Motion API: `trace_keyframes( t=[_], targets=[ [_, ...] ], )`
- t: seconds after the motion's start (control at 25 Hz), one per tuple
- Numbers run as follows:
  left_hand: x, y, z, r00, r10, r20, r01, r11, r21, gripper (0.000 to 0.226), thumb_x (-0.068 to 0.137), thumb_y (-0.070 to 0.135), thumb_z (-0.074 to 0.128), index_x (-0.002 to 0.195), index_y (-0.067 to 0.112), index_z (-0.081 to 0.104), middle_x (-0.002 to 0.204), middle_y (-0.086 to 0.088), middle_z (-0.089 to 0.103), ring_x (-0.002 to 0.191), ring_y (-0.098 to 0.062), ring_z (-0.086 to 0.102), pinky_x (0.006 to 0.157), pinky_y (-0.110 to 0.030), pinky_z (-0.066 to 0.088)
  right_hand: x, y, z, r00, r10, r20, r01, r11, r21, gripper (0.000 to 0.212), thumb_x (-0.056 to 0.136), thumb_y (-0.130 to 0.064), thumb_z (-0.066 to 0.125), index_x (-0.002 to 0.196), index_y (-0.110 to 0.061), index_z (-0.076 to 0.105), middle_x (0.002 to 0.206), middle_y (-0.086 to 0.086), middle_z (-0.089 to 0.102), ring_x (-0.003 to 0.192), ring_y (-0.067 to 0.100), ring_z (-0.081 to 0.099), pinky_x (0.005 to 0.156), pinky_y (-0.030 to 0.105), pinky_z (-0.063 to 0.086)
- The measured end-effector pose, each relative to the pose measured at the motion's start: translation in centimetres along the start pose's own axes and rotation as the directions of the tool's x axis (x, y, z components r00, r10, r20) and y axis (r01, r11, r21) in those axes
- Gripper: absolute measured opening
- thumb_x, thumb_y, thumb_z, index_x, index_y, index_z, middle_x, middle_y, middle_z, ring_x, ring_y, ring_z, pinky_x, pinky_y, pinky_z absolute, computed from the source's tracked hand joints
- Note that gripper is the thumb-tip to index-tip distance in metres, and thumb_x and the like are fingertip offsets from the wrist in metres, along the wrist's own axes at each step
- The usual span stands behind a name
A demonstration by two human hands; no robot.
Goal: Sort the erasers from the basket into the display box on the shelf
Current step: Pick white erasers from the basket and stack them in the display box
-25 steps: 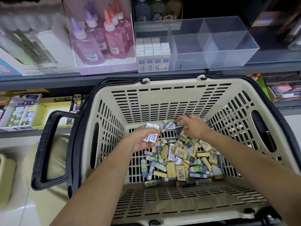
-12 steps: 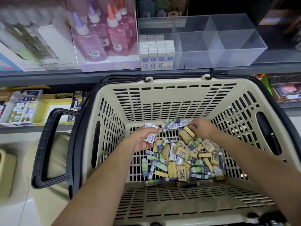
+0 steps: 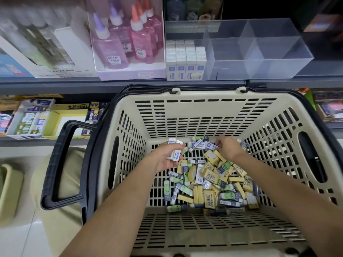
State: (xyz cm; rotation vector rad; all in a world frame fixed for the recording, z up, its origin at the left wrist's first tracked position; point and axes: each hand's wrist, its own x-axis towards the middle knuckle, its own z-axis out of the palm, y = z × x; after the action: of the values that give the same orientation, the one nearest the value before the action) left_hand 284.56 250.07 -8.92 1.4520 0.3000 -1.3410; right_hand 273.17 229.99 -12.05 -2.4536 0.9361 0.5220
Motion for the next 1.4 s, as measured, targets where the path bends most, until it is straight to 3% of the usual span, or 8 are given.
trace_keyframes(
  t=[0.16,0.32,0.56,0.68,0.84,1.04,1.2,1.4],
  targets=[
    [0.1,0.0,0.0,1.000,0.004,0.002,-0.004,1.000,-0.020,0.031,0.083,0.010,0.067,0.113,0.009,0.061,0.079,-0.005,0.064,0.063,-0.015,0.058,0.052,-0.025,0.047,-0.2,-0.5,-0.7,0.994,0.090,0.055,-0.099,0.973,0.208,0.021,0.087,-0.012,0.062,0.107,-0.004,0.065,0.103,0.010,0.066,0.095,0.025,0.061,0.087,0.034,0.050],
    [0.2,-0.1,-0.2,0.999,0.015,0.034,-0.013,0.998,-0.058,0.030,0.079,0.011,0.072,0.107,0.008,0.060,0.087,-0.008,0.070,0.073,-0.018,0.064,0.061,-0.029,0.054,-1.4,-2.0,-2.3,0.972,0.035,0.233,-0.167,0.800,0.576,0.021,0.083,-0.009,0.067,0.104,-0.005,0.067,0.080,0.005,0.066,0.064,0.014,0.055,0.057,0.023,0.045],
    [0.0,-0.2,0.1,0.987,0.083,0.136,-0.060,0.984,-0.167,0.042,0.061,0.018,0.081,0.099,0.012,0.064,0.086,-0.006,0.075,0.081,-0.018,0.072,0.066,-0.031,0.058,-3.1,-6.9,-2.2,0.925,-0.260,0.277,0.076,0.842,0.534,0.010,0.086,-0.016,0.065,0.093,-0.018,0.072,0.080,-0.003,0.066,0.072,0.008,0.058,0.069,0.018,0.045],
    [0.2,-0.1,-0.1,0.993,0.116,0.012,-0.114,0.985,-0.130,0.029,0.072,0.008,0.077,0.096,0.013,0.060,0.090,-0.008,0.070,0.082,-0.019,0.068,0.060,-0.030,0.056,-2.6,-7.0,-1.7,0.949,-0.215,0.230,0.038,0.804,0.593,0.014,0.088,-0.015,0.061,0.079,-0.020,0.070,0.077,0.002,0.069,0.073,0.016,0.058,0.071,0.026,0.047],
    [0.6,-0.2,-1.5,0.983,0.111,-0.149,-0.139,0.973,-0.186,0.026,0.075,0.006,0.075,0.091,0.017,0.057,0.089,-0.006,0.063,0.082,-0.019,0.061,0.056,-0.031,0.054,-0.6,-5.1,-1.2,0.994,-0.096,-0.059,0.109,0.951,0.290,0.014,0.090,-0.011,0.056,0.092,-0.011,0.070,0.092,0.000,0.068,0.083,0.015,0.058,0.072,0.023,0.047],
    [0.8,-0.5,-2.0,0.985,0.072,-0.159,-0.097,0.983,-0.155,0.025,0.074,0.009,0.077,0.090,0.018,0.059,0.084,-0.005,0.066,0.076,-0.018,0.063,0.055,-0.028,0.053,0.3,-5.0,0.7,0.980,-0.190,0.065,0.193,0.980,-0.043,0.034,0.089,-0.009,0.055,0.122,-0.013,0.058,0.126,0.009,0.054,0.109,0.026,0.056,0.089,0.037,0.049],
    [0.9,-0.4,-1.7,0.988,0.058,-0.141,-0.078,0.987,-0.138,0.027,0.073,0.012,0.078,0.092,0.017,0.060,0.086,-0.006,0.066,0.078,-0.018,0.064,0.051,-0.027,0.053,-0.3,-5.3,1.5,0.973,-0.228,-0.019,0.215,0.940,-0.264,0.022,0.089,-0.008,0.048,0.107,-0.013,0.060,0.115,0.010,0.051,0.106,0.029,0.052,0.083,0.036,0.046],
    [0.7,-0.3,-1.5,0.991,0.067,-0.118,-0.082,0.988,-0.131,0.025,0.074,0.012,0.077,0.091,0.017,0.059,0.087,-0.006,0.066,0.081,-0.019,0.063,0.054,-0.028,0.052,-0.8,-5.2,2.0,0.974,-0.208,-0.090,0.178,0.948,-0.264,0.033,0.090,-0.009,0.047,0.123,-0.012,0.051,0.121,0.008,0.052,0.112,0.027,0.050,0.085,0.036,0.045]
  ],
)
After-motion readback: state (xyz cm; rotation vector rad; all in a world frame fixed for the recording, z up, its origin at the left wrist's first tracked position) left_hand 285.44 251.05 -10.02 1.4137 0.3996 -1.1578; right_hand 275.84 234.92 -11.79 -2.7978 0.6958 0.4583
